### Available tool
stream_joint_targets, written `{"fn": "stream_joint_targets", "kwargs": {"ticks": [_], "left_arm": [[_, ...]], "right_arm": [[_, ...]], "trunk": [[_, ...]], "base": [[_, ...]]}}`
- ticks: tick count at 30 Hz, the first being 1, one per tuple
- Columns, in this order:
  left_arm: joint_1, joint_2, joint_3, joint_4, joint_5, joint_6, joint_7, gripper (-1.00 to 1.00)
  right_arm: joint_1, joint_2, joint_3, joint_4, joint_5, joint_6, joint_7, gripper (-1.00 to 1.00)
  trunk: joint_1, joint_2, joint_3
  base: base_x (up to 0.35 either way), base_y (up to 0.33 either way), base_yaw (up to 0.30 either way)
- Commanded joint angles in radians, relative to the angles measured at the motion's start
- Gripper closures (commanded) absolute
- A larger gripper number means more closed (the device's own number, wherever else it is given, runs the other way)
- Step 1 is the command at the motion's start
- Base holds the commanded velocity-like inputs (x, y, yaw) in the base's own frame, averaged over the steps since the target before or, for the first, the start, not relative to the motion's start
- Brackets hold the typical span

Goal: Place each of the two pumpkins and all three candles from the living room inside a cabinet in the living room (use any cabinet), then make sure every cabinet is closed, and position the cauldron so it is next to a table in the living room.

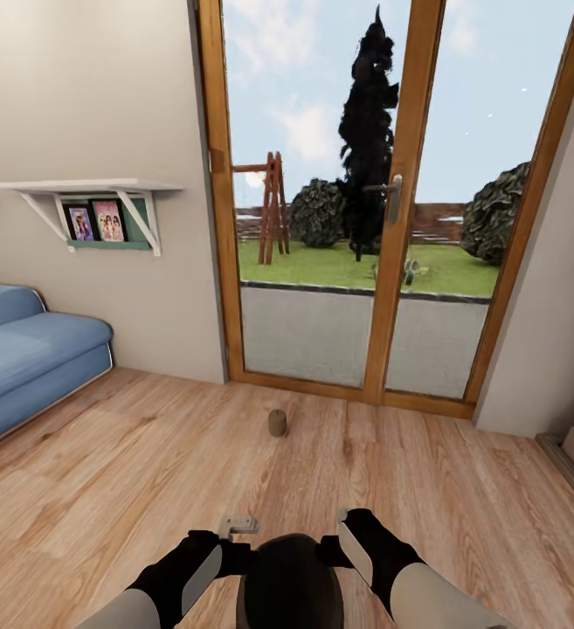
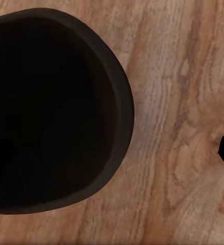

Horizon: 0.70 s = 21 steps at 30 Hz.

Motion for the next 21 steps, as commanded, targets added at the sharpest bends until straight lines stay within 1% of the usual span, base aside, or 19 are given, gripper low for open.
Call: {"fn": "stream_joint_targets", "kwargs": {"ticks": [1,17,21], "left_arm": [[-0.001,0.001,-0.008,-0.002,0.011,0.004,0.009,-1.0],[-0.001,0.002,-0.007,-0.011,0.011,-0.001,0.009,-1.0],[-0.001,0.002,-0.007,-0.011,0.011,-0.01,0.007,-1.0]], "right_arm": [[-0.001,0.0,0.005,-0.001,-0.011,0.004,-0.009,-1.0],[-0.001,0.0,0.005,-0.001,-0.011,0.003,-0.008,-1.0],[-0.001,0.0,0.005,-0.001,-0.011,0.0,-0.008,-1.0]], "trunk": [[0.004,-0.008,-0.004],[0.065,-0.12,-0.054],[0.08,-0.148,-0.067]], "base": [[0.0,0.0,0.0],[0.0,0.0,0.0],[0.0,0.0,0.0]]}}
